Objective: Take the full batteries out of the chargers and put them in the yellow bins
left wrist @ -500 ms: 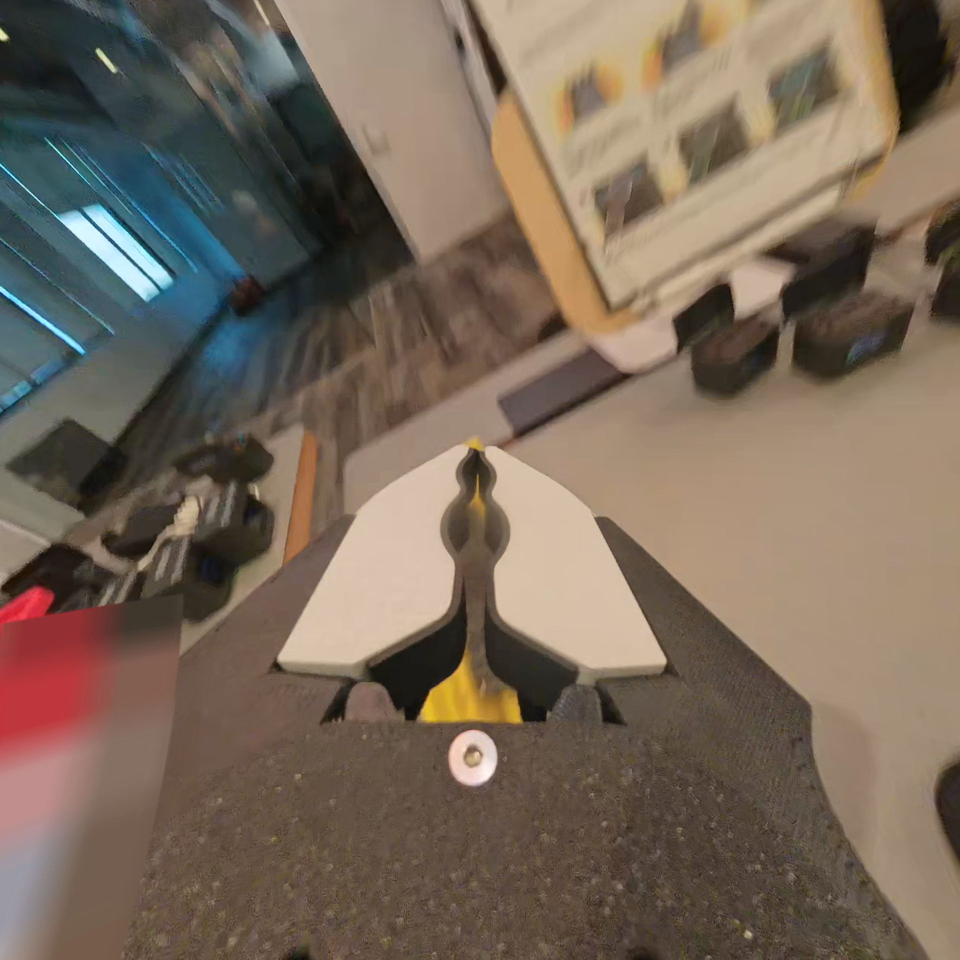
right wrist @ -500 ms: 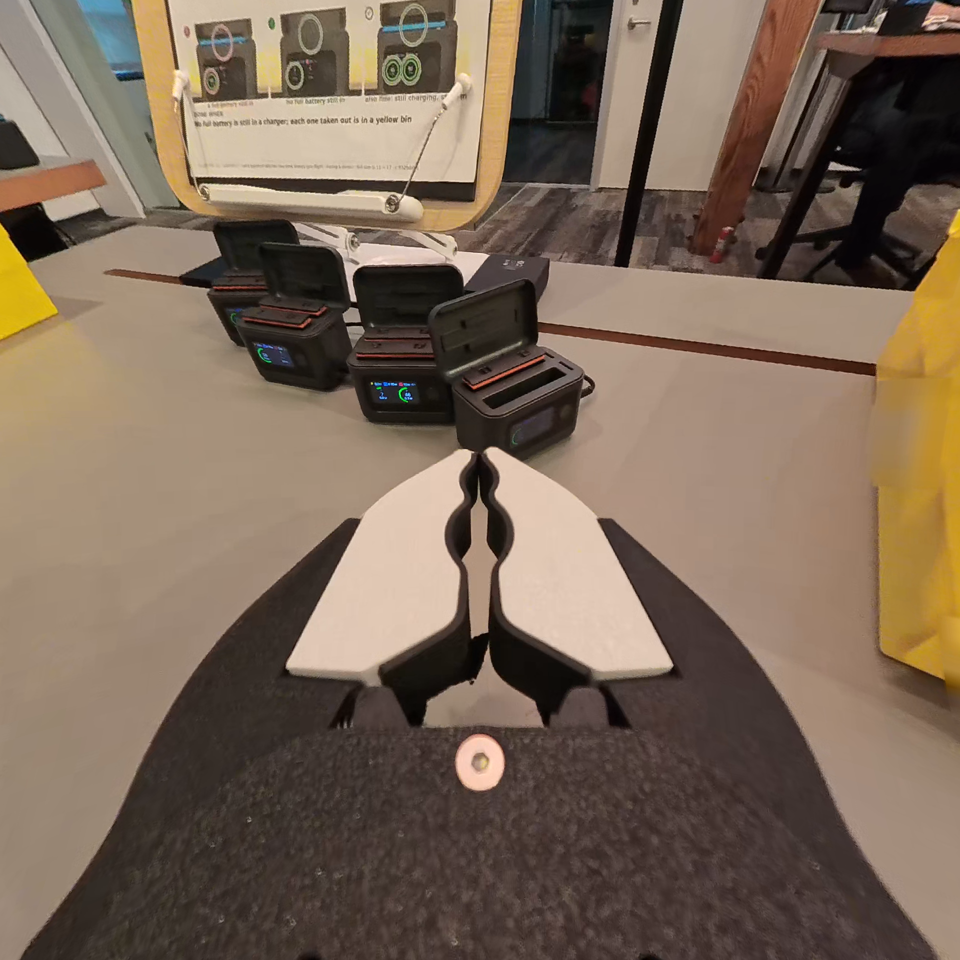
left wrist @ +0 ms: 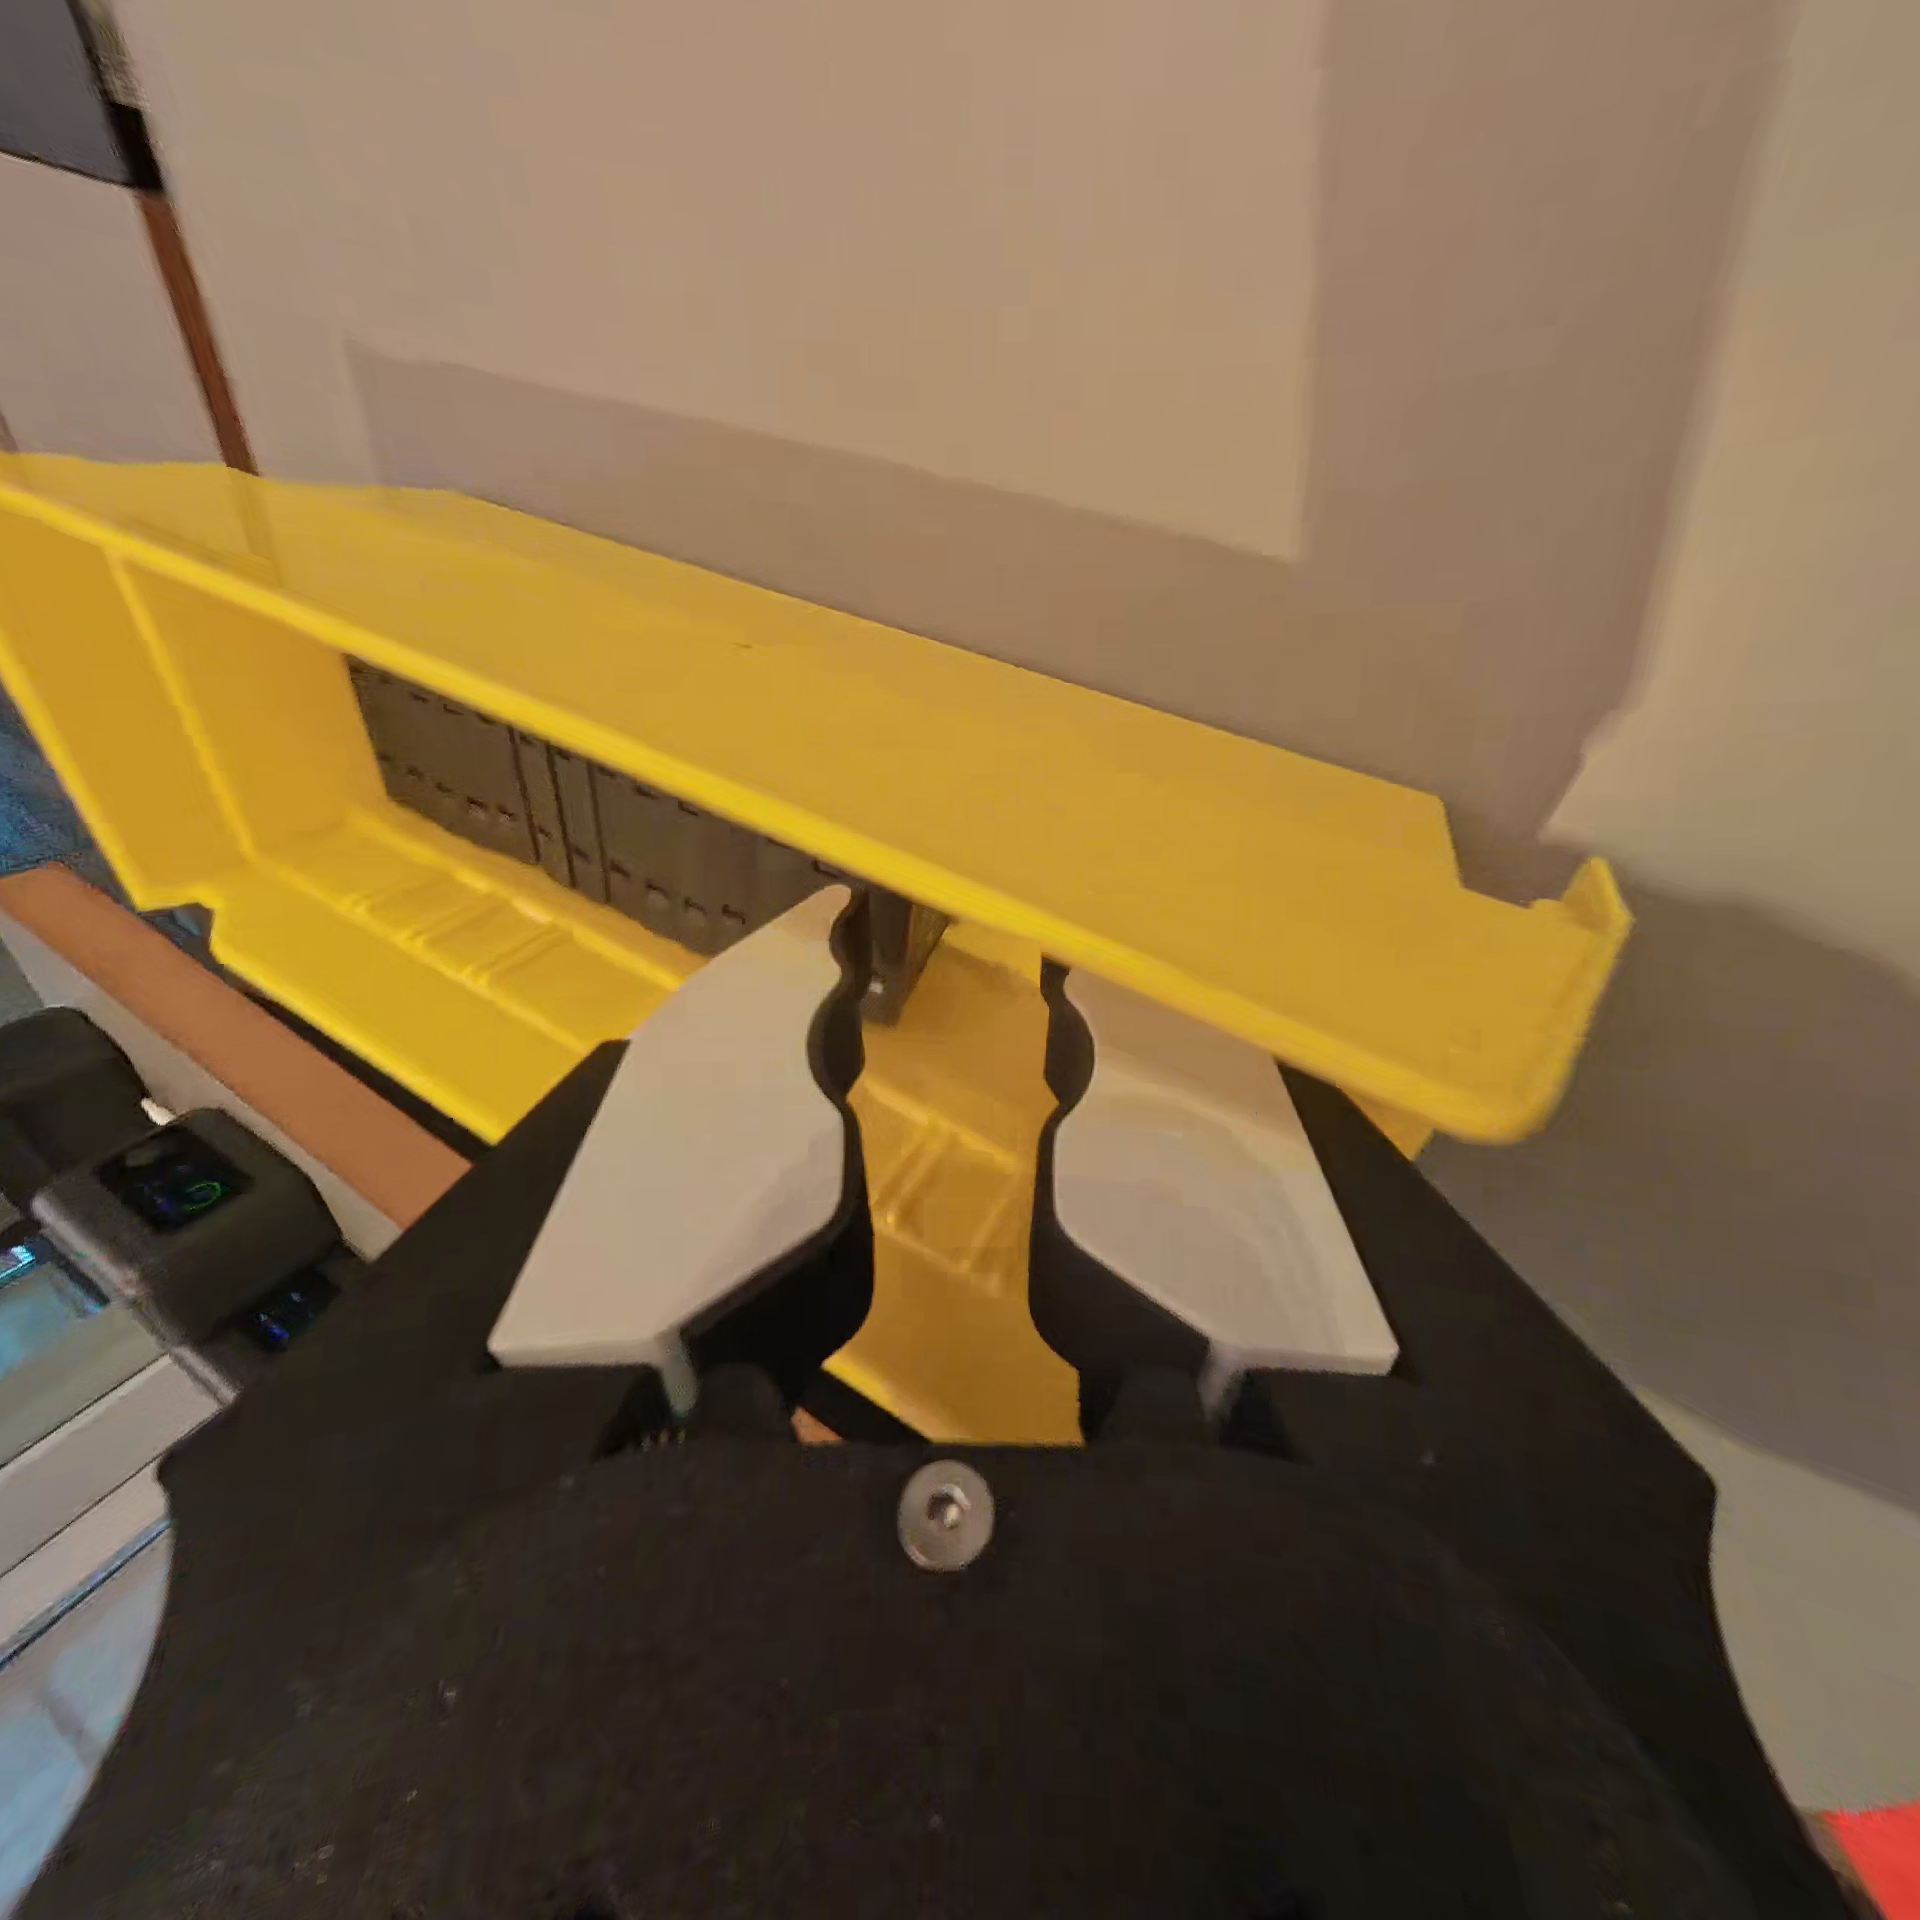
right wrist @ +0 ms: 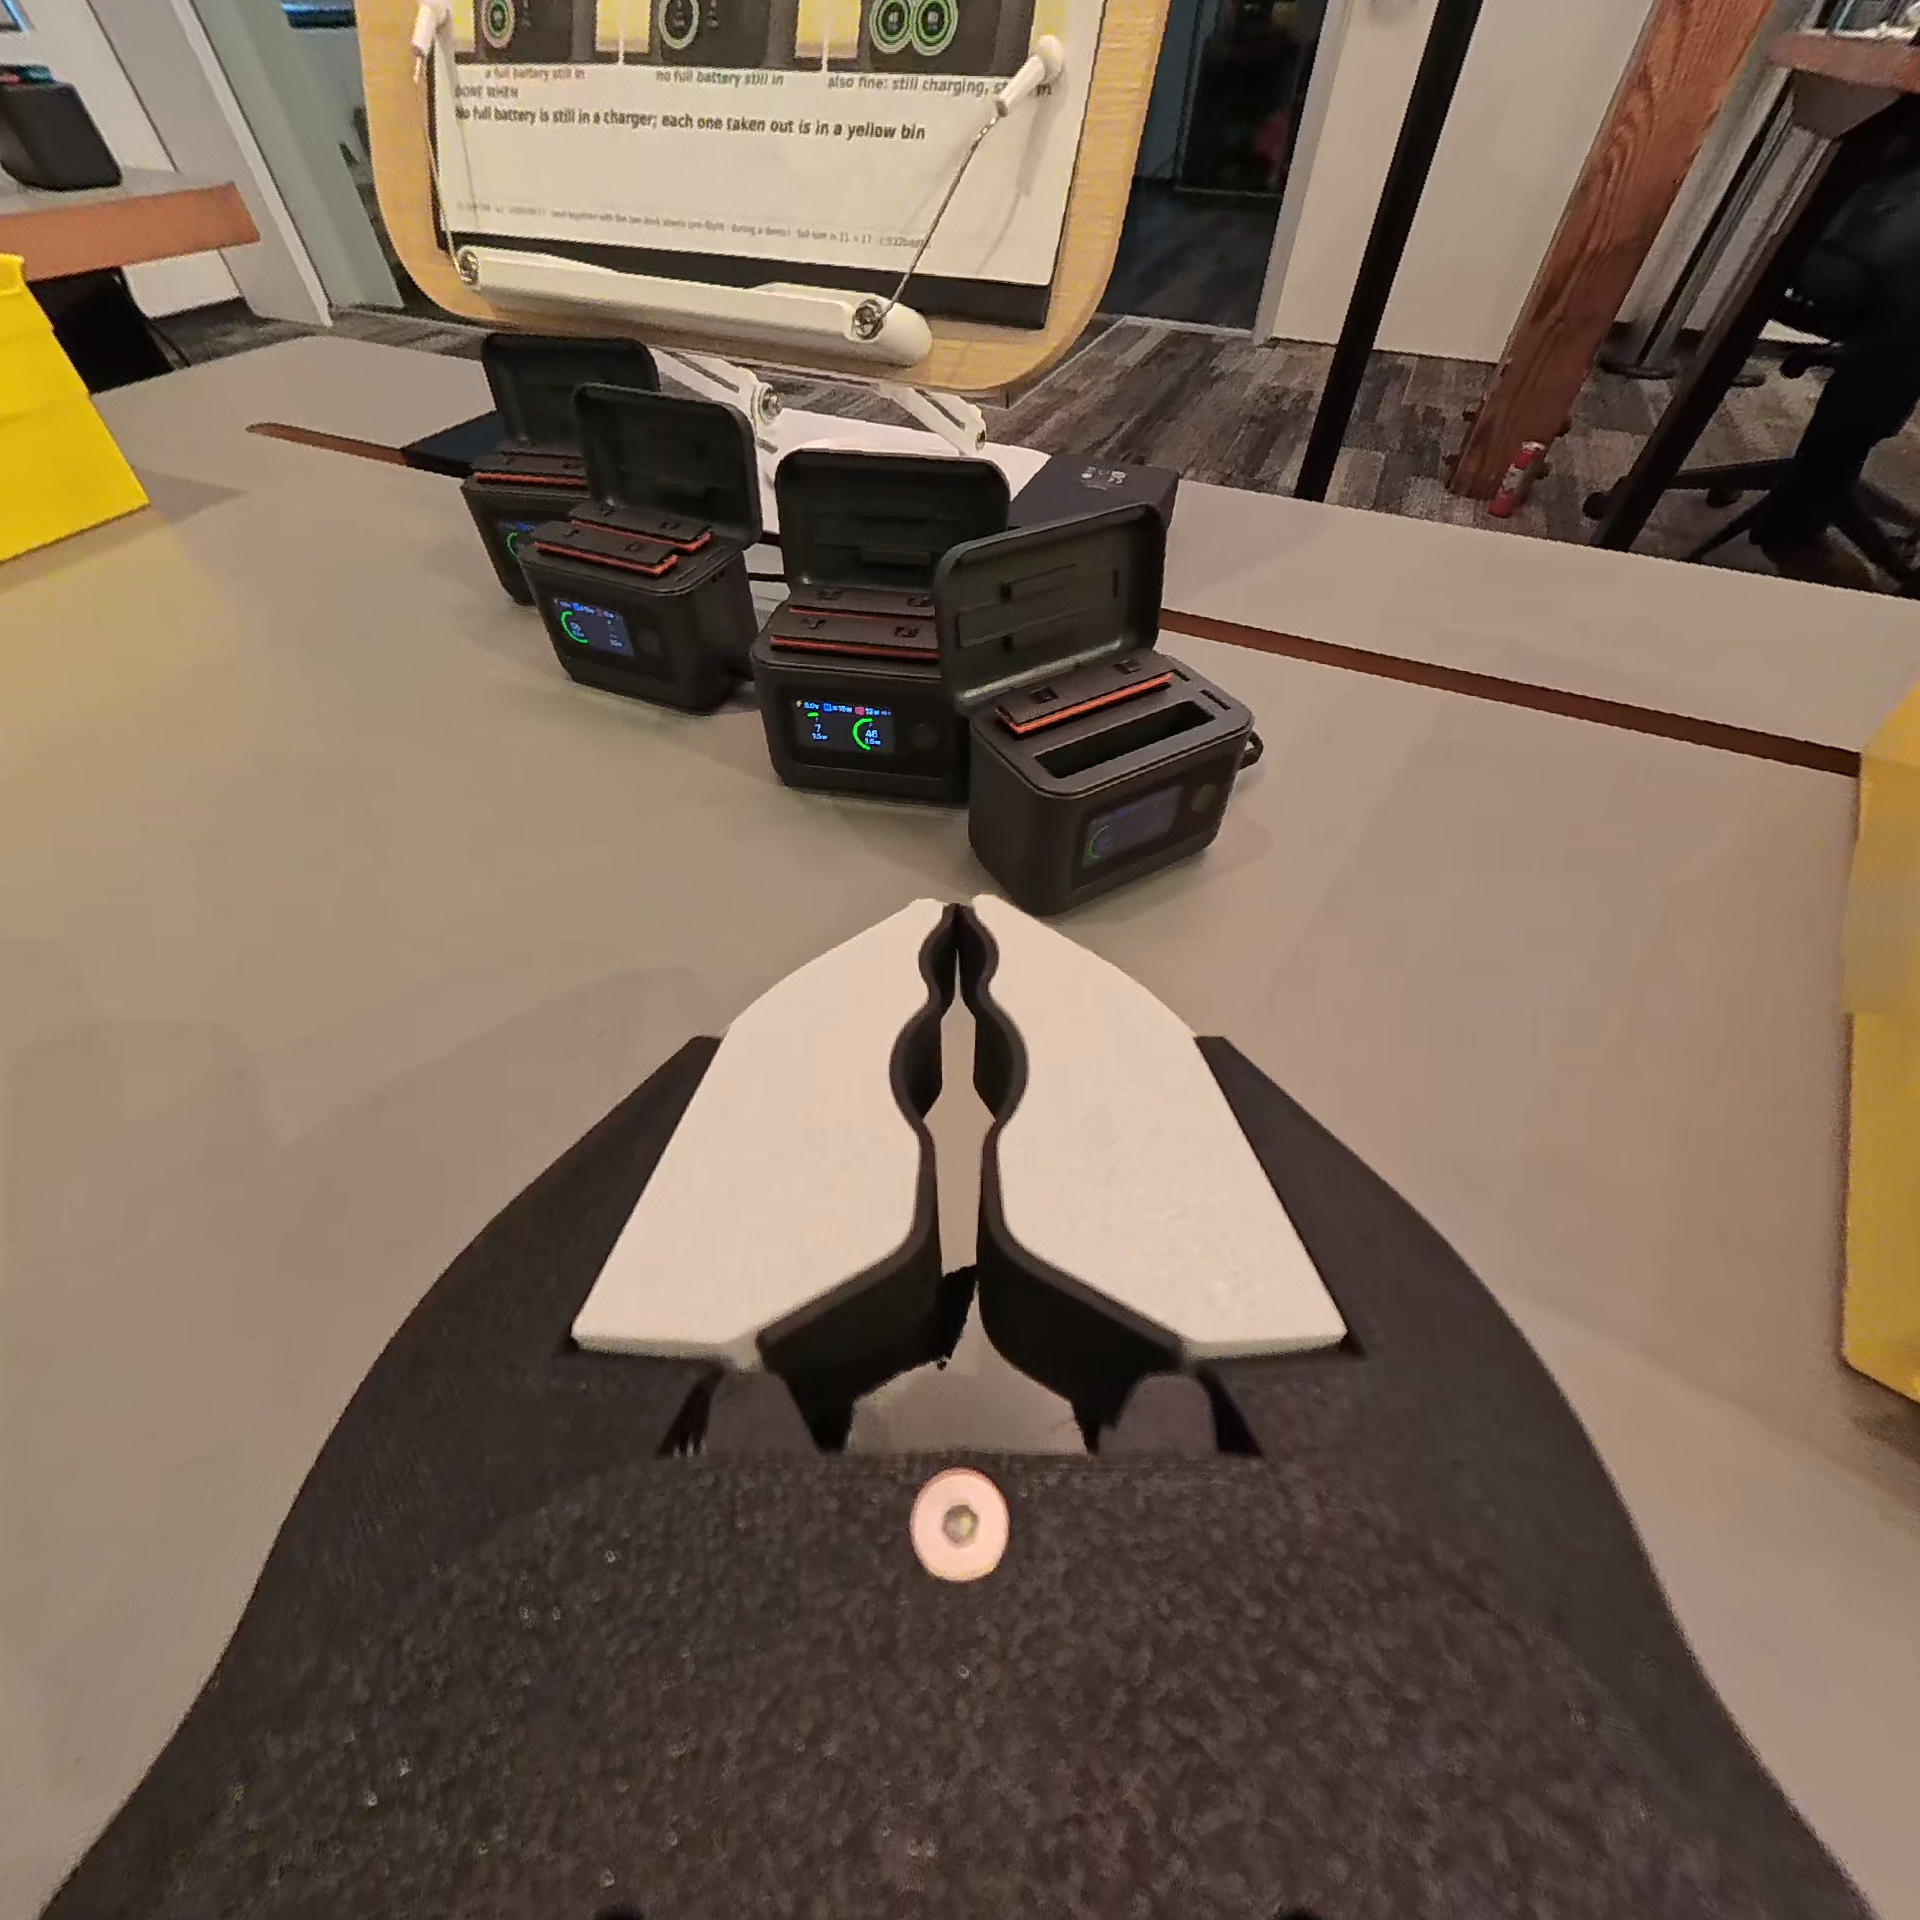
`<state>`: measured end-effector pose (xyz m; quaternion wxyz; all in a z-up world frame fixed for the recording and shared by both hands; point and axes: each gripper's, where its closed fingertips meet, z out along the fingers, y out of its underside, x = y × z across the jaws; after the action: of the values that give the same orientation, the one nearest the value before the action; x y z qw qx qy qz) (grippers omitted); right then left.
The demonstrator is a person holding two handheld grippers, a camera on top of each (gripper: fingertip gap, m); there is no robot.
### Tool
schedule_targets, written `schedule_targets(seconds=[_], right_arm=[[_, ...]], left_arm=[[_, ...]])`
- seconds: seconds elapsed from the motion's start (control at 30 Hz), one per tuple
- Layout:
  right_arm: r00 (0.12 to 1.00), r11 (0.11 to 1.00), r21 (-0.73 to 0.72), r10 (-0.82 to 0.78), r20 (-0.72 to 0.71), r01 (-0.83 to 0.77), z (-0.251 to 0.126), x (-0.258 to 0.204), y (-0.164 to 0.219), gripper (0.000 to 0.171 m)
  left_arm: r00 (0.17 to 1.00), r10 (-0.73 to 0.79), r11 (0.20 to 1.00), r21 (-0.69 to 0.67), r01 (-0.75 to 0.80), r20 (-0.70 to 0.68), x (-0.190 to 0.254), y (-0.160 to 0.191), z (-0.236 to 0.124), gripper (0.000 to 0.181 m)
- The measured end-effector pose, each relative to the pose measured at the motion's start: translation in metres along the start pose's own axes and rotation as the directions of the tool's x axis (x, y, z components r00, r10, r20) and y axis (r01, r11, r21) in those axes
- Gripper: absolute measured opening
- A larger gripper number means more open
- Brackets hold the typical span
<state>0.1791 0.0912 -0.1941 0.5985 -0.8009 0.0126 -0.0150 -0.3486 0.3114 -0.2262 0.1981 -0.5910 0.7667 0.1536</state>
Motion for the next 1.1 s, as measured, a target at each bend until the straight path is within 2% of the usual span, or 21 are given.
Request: schedule_targets(seconds=[0.13,0.43,0.5,0.7,0.97,1.1], right_arm=[[1.000,1.000,-0.013,0.012,0.025,-0.012,0.001,-0.003,0.002,0.000],[0.999,1.000,-0.006,0.021,0.031,-0.021,0.000,-0.001,0.000,0.000],[0.999,1.000,-0.007,0.024,0.032,-0.024,0.000,-0.001,0.001,0.000],[0.999,1.000,-0.014,0.020,0.032,-0.020,0.001,-0.002,0.002,0.000],[0.999,1.000,-0.015,0.028,0.036,-0.027,0.001,-0.002,0.003,0.000],[0.999,1.000,-0.009,0.018,0.040,-0.018,0.001,-0.003,0.002,0.000]], left_arm=[[0.999,0.023,0.994,-0.105,-0.026,-0.031,-0.003,0.010,0.018,0.032],[1.000,0.019,0.993,-0.114,-0.021,-0.019,-0.011,0.011,0.020,0.020],[1.000,0.011,0.988,-0.155,-0.011,-0.003,-0.012,0.020,0.023,0.027],[0.999,0.002,0.992,-0.125,0.004,0.052,-0.019,0.020,0.024,0.016],[0.999,-0.028,0.996,-0.087,0.031,0.042,-0.012,0.019,0.020,0.014],[0.997,-0.071,0.997,-0.041,0.072,0.025,-0.010,0.021,0.003,0.014]])
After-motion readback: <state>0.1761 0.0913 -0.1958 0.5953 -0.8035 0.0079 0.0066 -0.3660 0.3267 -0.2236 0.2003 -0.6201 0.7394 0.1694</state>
